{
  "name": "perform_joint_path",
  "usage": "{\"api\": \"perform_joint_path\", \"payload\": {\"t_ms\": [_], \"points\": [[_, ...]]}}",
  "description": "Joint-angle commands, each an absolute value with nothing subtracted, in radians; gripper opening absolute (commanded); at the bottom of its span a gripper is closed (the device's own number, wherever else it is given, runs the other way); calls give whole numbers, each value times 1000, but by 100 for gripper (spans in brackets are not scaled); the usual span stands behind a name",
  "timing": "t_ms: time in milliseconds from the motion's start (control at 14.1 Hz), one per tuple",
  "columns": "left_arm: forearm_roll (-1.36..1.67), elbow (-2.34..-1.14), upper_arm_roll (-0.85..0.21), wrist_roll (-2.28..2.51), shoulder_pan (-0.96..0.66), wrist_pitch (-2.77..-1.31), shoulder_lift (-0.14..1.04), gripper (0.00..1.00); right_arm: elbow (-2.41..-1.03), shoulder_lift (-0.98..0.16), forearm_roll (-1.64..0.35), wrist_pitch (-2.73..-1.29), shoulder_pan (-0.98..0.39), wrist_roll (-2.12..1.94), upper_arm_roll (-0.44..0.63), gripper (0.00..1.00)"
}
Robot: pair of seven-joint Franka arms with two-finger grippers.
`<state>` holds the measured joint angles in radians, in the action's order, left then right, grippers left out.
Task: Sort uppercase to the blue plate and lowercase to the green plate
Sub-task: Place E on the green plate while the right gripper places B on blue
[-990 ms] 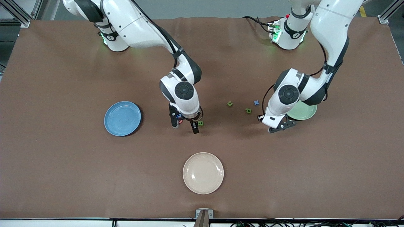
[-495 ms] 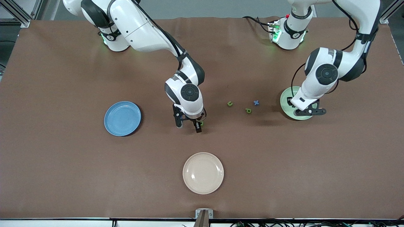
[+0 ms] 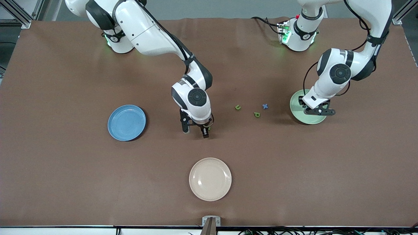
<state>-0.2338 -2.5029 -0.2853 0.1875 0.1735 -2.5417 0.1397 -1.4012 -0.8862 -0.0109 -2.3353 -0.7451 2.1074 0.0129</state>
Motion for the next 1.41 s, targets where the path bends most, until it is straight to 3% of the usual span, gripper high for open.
{"api": "perform_joint_path", "payload": {"t_ms": [0, 212, 566, 778, 990, 1132, 1273, 1344], "points": [[-245, -2528, -296, 178, 202, -2574, 149, 24, -1362, -911, 0, -2336, -753, 2132, 17, 43], [-245, -2537, -296, 175, 206, -2574, 156, 24, -1353, -911, -5, -2335, -738, 2131, 15, 4], [-247, -2562, -296, 160, 219, -2576, 155, 25, -1354, -894, -12, -2318, -710, 2061, 14, 0], [-247, -2572, -296, 158, 222, -2574, 156, 25, -1356, -864, -14, -2200, -678, 1906, 12, 0], [-247, -2579, -296, 156, 224, -2576, 176, 27, -1370, -795, -15, -2033, -623, 1728, 12, 0], [-247, -2579, -296, 156, 233, -2580, 184, 27, -1498, -680, -24, -2016, -551, 1585, 8, 0], [-247, -2579, -296, 155, 233, -2580, 184, 34, -1699, -519, -70, -2052, -468, 1374, 5, 0], [-247, -2577, -296, 146, 233, -2580, 176, 55, -1800, -444, -72, -2084, -413, 1271, 5, 0]]}}
